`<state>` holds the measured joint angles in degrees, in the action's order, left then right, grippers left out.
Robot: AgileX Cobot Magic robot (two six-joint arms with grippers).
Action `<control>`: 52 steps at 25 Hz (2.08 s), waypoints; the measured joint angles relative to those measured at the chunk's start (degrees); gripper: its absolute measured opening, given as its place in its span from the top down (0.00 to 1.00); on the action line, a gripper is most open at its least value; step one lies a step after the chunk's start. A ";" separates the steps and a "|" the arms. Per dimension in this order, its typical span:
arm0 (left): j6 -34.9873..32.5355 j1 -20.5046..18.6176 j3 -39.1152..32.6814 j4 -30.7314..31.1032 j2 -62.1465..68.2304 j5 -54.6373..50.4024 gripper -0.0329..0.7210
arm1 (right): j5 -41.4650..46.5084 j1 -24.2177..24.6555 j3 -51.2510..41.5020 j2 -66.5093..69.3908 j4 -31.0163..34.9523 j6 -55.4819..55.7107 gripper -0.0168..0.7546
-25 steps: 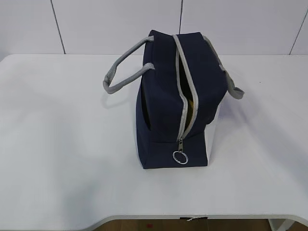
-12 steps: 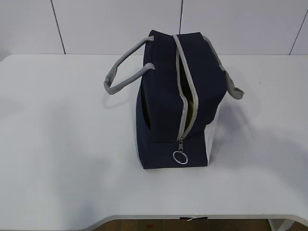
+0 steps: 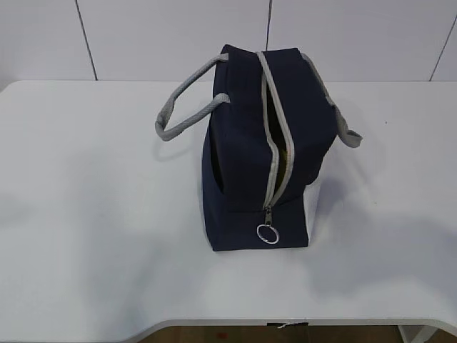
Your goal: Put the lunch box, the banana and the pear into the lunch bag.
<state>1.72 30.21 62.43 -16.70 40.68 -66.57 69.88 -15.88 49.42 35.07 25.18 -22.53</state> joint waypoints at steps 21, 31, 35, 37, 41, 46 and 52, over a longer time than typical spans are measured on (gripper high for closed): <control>-4.66 0.00 -9.09 -0.72 -0.03 19.66 0.49 | -35.69 0.00 -17.58 31.19 40.35 -59.45 0.47; -5.38 0.00 -9.09 -0.62 0.85 22.52 0.49 | -38.34 0.00 -17.58 48.54 70.49 -97.00 0.47; -5.48 0.00 -9.09 -0.62 1.08 23.02 0.49 | -38.77 0.00 -17.58 54.10 76.92 -104.72 0.47; -5.48 0.00 -9.09 -0.62 1.08 23.12 0.49 | -38.77 0.00 -17.33 56.11 77.71 -106.75 0.47; -5.48 0.00 -9.09 -0.73 1.08 23.24 0.49 | -38.64 0.00 -15.42 58.84 78.30 -107.90 0.47; -5.48 0.00 -9.09 -0.83 1.08 23.26 0.49 | -37.78 0.00 -13.89 59.48 78.43 -108.30 0.47; -5.48 0.00 -9.09 -0.83 1.08 23.36 0.49 | -36.13 0.00 -13.44 59.57 78.43 -109.14 0.47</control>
<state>-3.76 30.21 53.34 -17.53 41.76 -43.21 33.75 -15.88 35.98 94.64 103.61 -131.67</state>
